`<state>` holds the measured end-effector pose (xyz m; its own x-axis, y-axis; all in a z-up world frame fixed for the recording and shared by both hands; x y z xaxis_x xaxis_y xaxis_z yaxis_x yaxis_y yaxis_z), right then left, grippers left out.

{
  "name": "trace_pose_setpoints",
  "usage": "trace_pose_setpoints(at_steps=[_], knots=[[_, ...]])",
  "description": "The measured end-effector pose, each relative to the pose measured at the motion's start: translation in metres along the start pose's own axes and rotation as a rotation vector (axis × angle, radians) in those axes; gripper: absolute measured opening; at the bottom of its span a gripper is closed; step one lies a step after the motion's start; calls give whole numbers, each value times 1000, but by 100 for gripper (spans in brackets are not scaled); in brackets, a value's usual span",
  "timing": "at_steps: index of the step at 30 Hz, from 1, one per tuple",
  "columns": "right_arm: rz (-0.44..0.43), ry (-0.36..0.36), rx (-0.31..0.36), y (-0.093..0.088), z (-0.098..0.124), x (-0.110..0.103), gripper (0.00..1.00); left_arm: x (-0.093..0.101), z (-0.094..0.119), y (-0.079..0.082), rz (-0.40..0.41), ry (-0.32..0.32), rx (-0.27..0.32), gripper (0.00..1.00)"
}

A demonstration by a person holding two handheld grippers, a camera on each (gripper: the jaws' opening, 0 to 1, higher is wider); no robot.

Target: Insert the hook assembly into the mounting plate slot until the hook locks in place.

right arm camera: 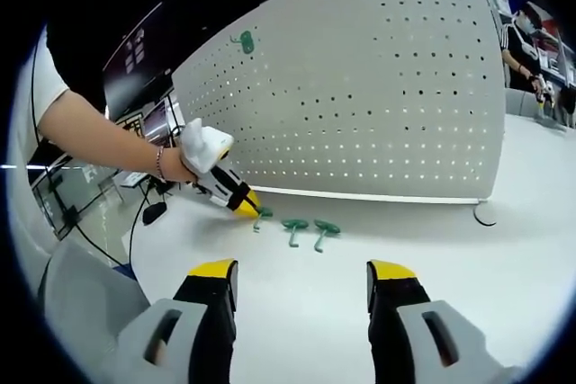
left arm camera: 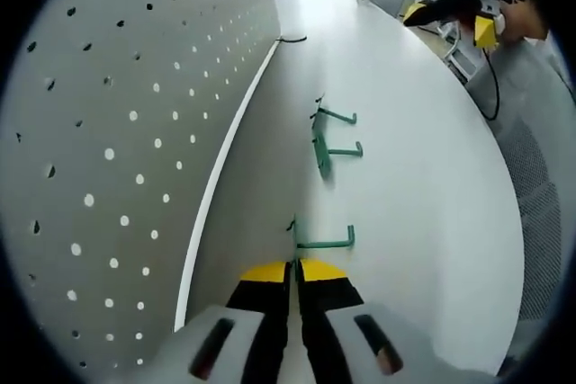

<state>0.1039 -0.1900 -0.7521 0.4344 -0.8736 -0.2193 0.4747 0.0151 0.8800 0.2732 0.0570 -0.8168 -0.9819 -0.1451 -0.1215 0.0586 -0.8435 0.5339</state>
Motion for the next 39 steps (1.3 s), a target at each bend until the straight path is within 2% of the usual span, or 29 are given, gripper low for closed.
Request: trace_pose_setpoints(at_steps=[5,18,26,39], knots=[[10,6,-2,0,0,-1,55,-2,3,2,39,9,33,3],[47,17,-7,1,-1,-5,57,-1,13,7,54,74,90,3],[27,14,7,3,0,-3,57,-1,18,11,67,95,113,3],[22,15,12,4,1,-4,57,7,30,15,123,126,188,3]])
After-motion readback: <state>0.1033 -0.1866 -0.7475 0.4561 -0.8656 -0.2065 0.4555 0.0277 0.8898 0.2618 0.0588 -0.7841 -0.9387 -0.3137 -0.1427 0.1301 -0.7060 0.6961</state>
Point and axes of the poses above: the point that each gripper's makers call its tool centre point, and the gripper's own axes: z roughly backward along the fingers, x roughly to its right, y roughly out of its top, the point moved 7 cm from there along z, roughly backward along the fingers, and after that the axes turned 1 degree about -y, right-handed, at the moved point
